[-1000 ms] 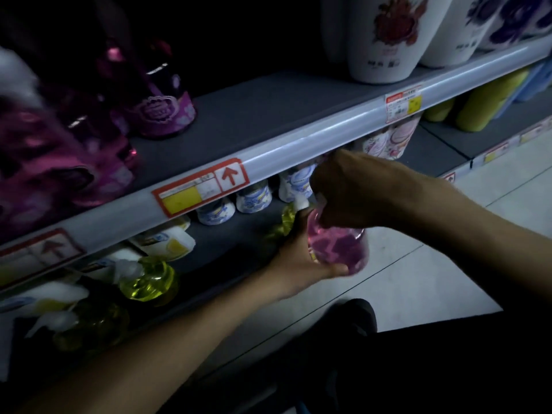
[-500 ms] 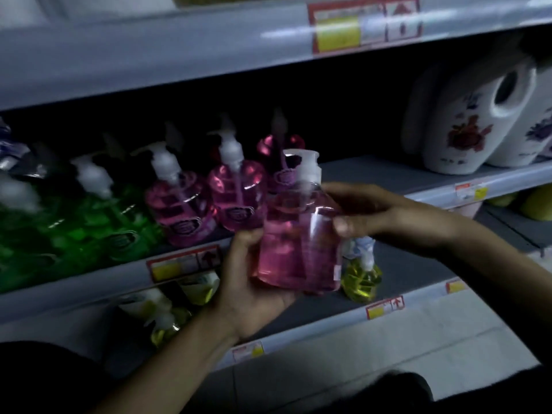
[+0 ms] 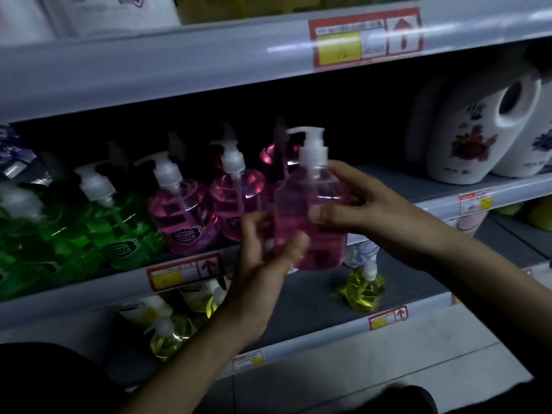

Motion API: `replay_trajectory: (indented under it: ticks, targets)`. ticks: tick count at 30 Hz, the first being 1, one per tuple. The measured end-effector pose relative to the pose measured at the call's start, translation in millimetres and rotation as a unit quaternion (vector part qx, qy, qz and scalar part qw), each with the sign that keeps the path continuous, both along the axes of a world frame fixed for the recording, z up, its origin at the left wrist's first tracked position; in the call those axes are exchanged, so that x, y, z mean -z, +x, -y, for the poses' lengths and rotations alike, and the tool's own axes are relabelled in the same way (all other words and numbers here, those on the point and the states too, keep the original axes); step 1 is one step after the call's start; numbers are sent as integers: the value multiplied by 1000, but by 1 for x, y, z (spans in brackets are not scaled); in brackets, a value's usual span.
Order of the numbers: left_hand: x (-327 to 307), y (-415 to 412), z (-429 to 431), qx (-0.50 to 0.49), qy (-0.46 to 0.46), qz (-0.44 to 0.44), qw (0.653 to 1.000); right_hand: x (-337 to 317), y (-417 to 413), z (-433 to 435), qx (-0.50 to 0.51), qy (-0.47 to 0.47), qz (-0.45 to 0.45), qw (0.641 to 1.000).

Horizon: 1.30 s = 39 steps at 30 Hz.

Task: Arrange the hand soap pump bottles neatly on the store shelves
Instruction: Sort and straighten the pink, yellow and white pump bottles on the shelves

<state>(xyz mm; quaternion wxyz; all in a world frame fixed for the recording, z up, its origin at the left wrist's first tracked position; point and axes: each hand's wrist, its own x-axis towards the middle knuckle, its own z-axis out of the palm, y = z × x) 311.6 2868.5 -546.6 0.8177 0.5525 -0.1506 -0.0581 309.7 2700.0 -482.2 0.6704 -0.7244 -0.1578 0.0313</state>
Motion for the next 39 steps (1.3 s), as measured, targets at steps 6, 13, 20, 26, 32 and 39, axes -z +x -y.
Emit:
replay_trajectory:
  ticks: [6, 13, 20, 26, 32, 39]
  targets:
    - [-4, -14, 12, -49, 115, 98, 987, 6, 10, 17, -33, 146, -77, 986]
    - [-7, -14, 26, 3, 88, 83, 993, -3, 16, 30, -143, 133, -57, 979]
    - [-8, 6, 2, -233, 370, 249, 864, -10, 31, 22, -25, -70, 74, 995]
    - [-29, 36, -39, -278, 538, 287, 742, 5, 64, 17, 55, -243, 182, 951]
    - [-33, 49, -42, -234, 603, 238, 725, 7, 83, 13, 12, -250, 174, 953]
    - [-35, 52, -43, -225, 592, 246, 733, 14, 100, 25, -102, -183, 39, 977]
